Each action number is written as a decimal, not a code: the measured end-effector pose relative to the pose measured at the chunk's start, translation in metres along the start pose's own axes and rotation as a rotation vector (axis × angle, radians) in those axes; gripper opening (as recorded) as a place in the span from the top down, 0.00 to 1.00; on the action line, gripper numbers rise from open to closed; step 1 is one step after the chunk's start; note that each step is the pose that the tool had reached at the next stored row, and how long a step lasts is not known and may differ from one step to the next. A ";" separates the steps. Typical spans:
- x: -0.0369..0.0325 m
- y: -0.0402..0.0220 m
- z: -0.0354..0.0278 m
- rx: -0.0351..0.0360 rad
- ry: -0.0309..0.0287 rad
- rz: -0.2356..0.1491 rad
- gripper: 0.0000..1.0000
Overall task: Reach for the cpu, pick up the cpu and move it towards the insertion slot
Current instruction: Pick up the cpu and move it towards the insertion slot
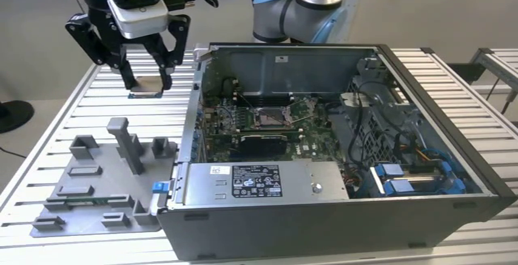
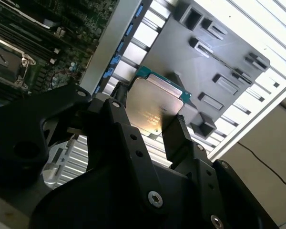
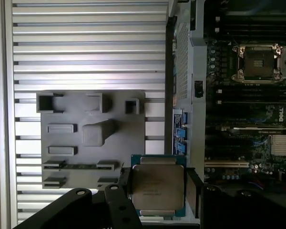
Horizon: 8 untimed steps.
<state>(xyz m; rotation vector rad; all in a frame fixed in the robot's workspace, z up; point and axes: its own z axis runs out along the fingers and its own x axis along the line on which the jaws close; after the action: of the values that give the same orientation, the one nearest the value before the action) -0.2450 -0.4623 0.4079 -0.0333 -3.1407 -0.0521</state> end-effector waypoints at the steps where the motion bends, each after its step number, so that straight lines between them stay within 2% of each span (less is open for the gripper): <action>1: -0.0013 0.0000 0.0000 0.0000 -0.0001 0.000 1.00; 4: -0.0072 0.0002 0.0000 0.0000 0.0000 0.000 1.00; 8: -0.0184 0.0004 0.0000 0.0001 0.0000 0.000 1.00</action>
<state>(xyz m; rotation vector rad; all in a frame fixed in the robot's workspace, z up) -0.2266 -0.4622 0.4080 -0.0333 -3.1407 -0.0520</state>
